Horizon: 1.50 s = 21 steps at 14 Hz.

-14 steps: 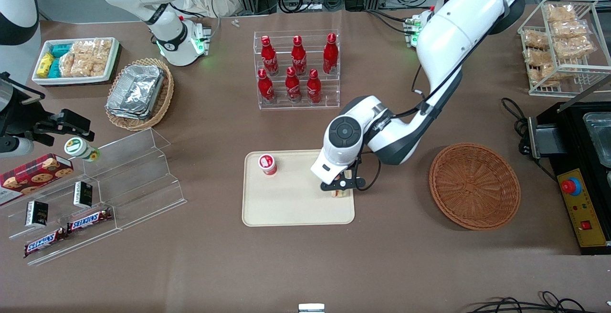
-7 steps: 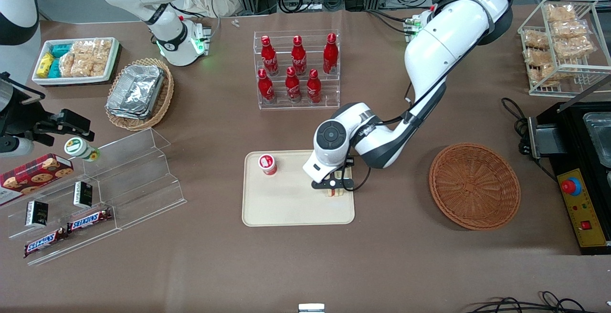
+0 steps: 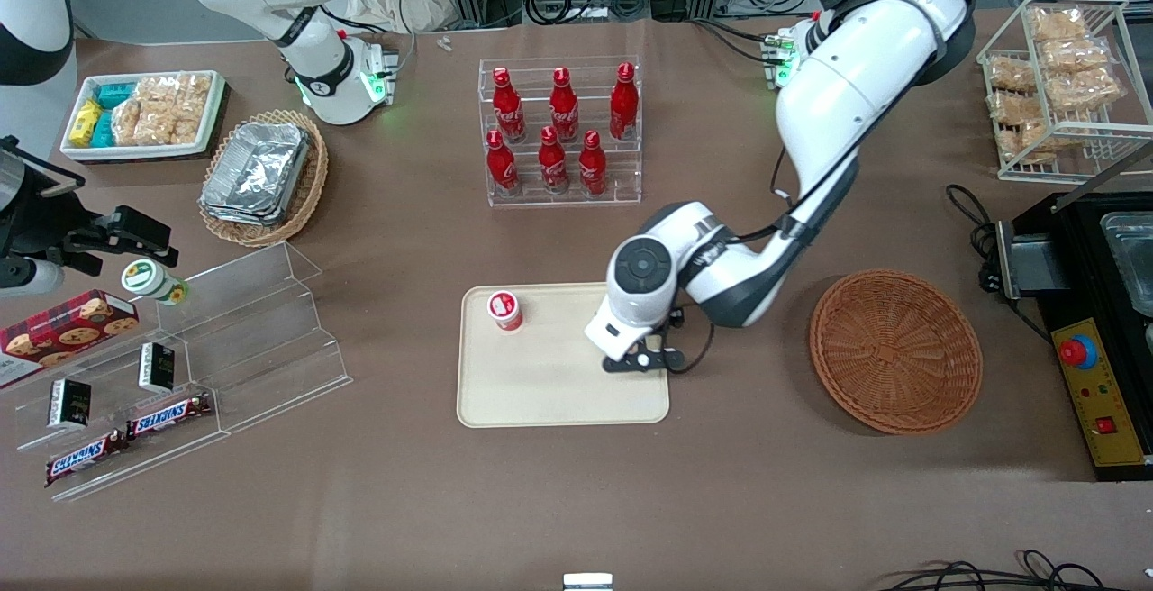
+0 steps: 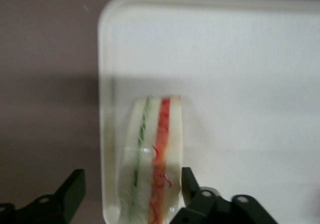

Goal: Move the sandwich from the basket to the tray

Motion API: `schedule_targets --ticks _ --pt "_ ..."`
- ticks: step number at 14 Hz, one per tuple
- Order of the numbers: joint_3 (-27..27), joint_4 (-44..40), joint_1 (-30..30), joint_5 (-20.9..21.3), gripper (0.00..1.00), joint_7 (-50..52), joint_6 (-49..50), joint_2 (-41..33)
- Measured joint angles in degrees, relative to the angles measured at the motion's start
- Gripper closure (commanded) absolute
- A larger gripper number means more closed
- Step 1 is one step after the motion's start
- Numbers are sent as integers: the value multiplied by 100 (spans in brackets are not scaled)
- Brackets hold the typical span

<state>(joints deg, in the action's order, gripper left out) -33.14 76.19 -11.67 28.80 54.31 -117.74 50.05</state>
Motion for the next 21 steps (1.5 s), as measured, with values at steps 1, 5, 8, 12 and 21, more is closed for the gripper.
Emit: schedule_targets --ticks 1,5,8,12,21 --pt "-12 -93 111 0 0 -2 165 -165" --pt "-39 -71 650 -121 0 -39 1311 -1344" --pt "-31 372 1301 -687 0 -702 1429 -2108" --pt "137 1252 1978 -1566 0 -2287 1441 -3068" --pt "2287 2338 1586 -2639 0 -5208 1582 -4433"
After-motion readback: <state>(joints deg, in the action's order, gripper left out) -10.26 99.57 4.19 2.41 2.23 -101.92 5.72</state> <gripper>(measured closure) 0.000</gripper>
